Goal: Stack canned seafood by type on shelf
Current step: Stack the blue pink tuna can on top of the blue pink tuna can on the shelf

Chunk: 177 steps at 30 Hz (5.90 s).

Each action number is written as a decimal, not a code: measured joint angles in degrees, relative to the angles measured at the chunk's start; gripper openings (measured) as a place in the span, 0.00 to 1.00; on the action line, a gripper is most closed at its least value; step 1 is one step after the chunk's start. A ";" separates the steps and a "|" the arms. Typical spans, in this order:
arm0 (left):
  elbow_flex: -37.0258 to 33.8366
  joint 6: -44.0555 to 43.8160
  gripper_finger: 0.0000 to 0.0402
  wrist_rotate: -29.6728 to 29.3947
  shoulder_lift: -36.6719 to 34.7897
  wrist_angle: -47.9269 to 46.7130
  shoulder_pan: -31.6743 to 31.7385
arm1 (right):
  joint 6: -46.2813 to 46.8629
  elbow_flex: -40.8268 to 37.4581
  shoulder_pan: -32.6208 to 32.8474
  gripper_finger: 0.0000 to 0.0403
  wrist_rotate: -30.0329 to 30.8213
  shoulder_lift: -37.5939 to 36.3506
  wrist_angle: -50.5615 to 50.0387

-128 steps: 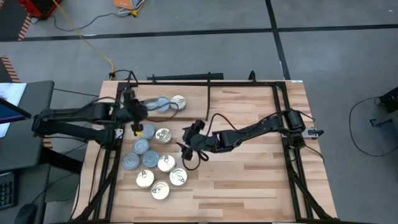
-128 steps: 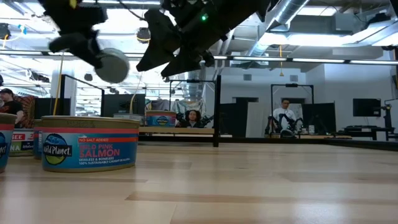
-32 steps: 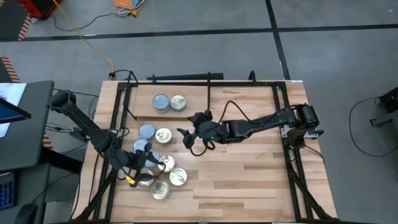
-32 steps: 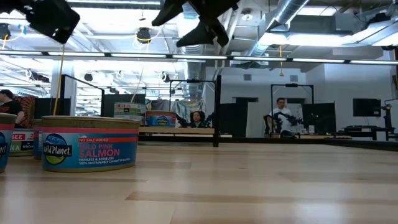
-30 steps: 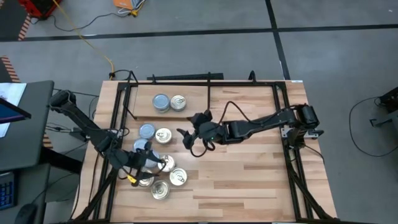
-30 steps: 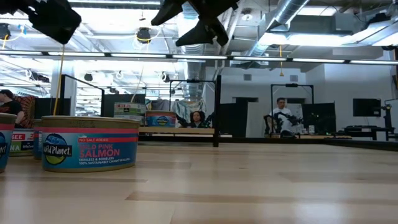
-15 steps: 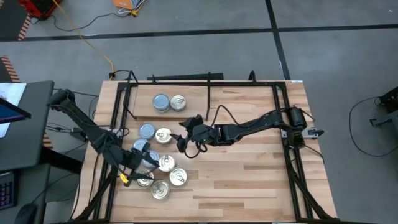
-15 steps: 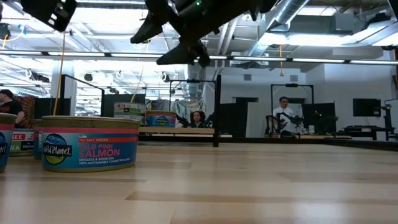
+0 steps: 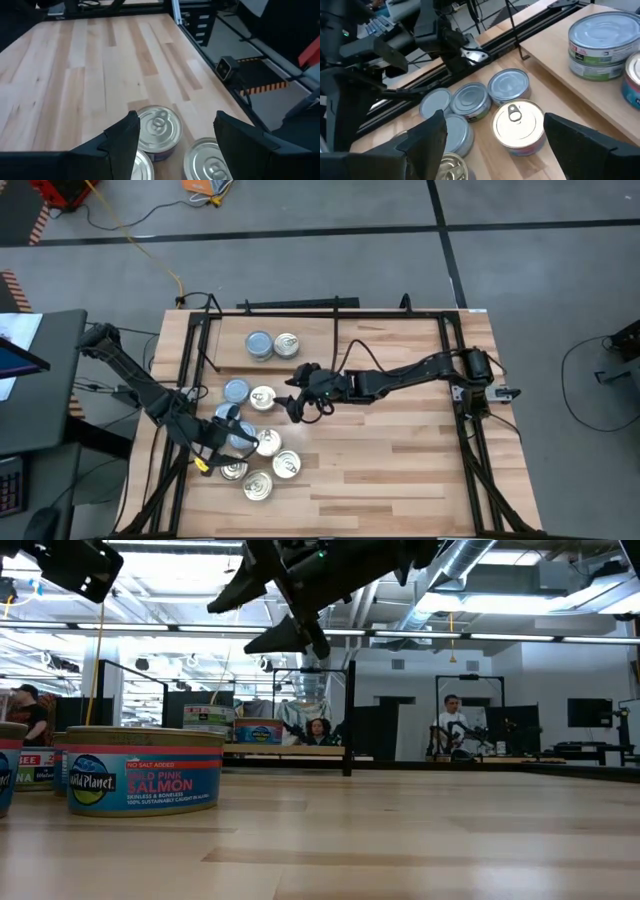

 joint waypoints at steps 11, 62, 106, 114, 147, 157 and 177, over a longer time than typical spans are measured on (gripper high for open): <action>-0.02 2.27 0.60 0.67 0.19 -4.78 -0.01 | -1.66 0.02 1.46 0.88 -0.41 -3.13 -2.04; -9.09 -2.97 0.60 -3.64 -10.17 7.28 -0.34 | -9.08 -0.02 7.01 0.81 -20.08 4.66 11.97; -1.51 -5.18 0.60 1.80 -24.87 -22.18 -0.45 | 5.80 18.36 14.13 0.81 1.22 11.95 -26.69; -1.51 -4.43 0.60 1.85 -23.50 -20.83 -0.45 | 6.42 25.11 13.61 0.81 1.78 15.04 -43.10; -1.51 -5.01 0.60 -0.70 -20.64 -18.78 -0.45 | 20.58 24.22 9.05 0.81 1.44 14.73 -72.92; -1.51 -6.74 0.60 -0.45 -20.07 -19.66 -0.45 | 18.43 24.27 16.96 0.81 2.13 9.13 -59.73; -1.53 -4.44 0.60 -14.48 -17.79 -16.97 -0.40 | 14.72 24.33 27.77 0.81 26.16 15.66 -46.15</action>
